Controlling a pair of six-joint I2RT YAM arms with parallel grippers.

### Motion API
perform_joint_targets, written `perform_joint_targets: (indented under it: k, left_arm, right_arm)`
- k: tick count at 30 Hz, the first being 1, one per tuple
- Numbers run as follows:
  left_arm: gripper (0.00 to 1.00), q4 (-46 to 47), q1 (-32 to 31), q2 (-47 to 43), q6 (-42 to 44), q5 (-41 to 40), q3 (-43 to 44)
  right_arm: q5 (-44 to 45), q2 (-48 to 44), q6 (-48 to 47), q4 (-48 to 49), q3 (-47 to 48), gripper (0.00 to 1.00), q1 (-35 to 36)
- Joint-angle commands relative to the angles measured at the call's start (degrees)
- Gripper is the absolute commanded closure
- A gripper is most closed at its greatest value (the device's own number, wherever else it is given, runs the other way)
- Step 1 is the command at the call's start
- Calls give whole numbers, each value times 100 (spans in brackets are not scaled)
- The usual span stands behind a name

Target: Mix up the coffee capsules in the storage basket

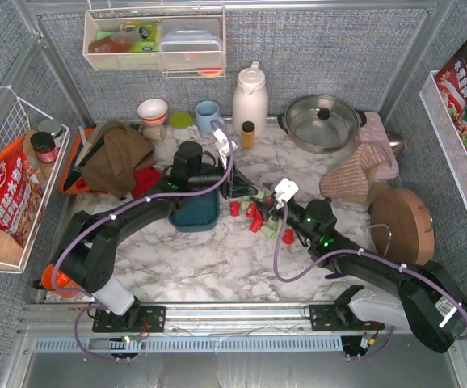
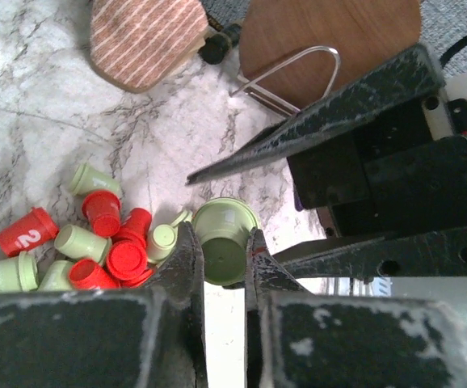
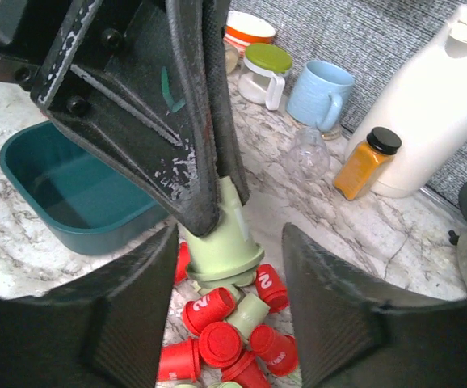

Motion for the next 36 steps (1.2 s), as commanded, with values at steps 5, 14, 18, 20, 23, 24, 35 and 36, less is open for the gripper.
perform_joint_targets:
  k: [5, 14, 18, 20, 23, 24, 35, 36]
  left_arm:
    - [100, -638, 183, 15, 409, -513, 217]
    - [100, -3241, 886, 391, 1488, -2388, 1287]
    - [100, -4479, 1006, 882, 1921, -3720, 1917]
    - [100, -4766, 1046, 1098, 1917, -4312, 2045]
    - [100, -5079, 1107, 1416, 1890, -4997, 2197]
    - [100, -5152, 1126, 1498, 1892, -5129, 2245]
    - [100, -5332, 1327, 1923, 1796, -5405, 2349]
    - [100, -5304, 1323, 1911, 1775, -5403, 2328]
  right_arm:
    - [502, -48, 107, -280, 126, 18, -13]
    - [1083, -59, 325, -1693, 583, 18, -29]
    - [670, 170, -120, -2435, 920, 22, -26]
    - [387, 346, -405, -2981, 1227, 27, -21]
    - [157, 521, -621, -3764, 1654, 37, 3]
    - [155, 536, -602, -3859, 1709, 38, 12]
    - [733, 233, 286, -4438, 1470, 41, 58]
    - [725, 205, 359, -4424, 1401, 41, 65]
